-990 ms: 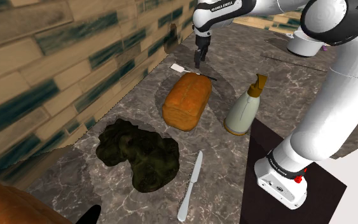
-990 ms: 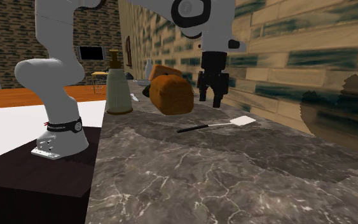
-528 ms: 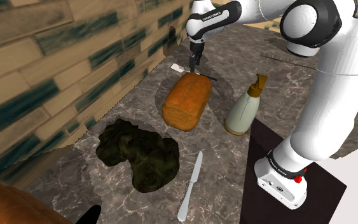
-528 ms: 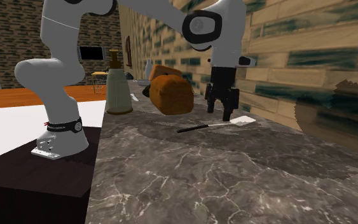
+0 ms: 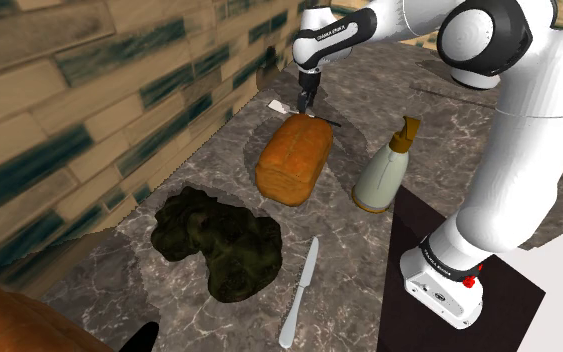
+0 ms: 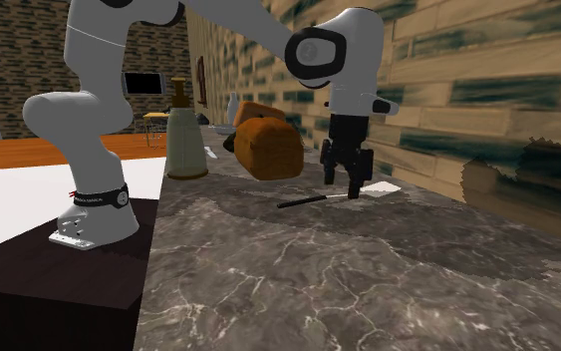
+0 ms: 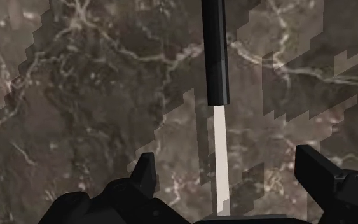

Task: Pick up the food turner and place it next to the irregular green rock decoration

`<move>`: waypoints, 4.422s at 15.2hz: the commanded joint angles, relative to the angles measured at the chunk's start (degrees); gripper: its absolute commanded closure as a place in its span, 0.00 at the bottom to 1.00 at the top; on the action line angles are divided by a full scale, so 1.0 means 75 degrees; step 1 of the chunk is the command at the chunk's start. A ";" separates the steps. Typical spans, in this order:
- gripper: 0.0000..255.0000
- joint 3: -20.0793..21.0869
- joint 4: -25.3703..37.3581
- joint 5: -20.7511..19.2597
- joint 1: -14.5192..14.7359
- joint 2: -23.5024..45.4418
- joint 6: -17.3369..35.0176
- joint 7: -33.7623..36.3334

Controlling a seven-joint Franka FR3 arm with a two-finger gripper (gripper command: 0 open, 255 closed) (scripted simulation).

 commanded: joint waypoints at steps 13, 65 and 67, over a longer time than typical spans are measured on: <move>1.00 -0.0001 0.0036 -0.0001 0.0001 -0.0047 -0.0082 -0.0002; 1.00 0.0562 -0.0210 -0.0052 0.0812 -0.3343 -0.3170 0.1299; 1.00 0.0707 -0.0666 -0.0013 0.0947 -0.3738 -0.3116 0.1572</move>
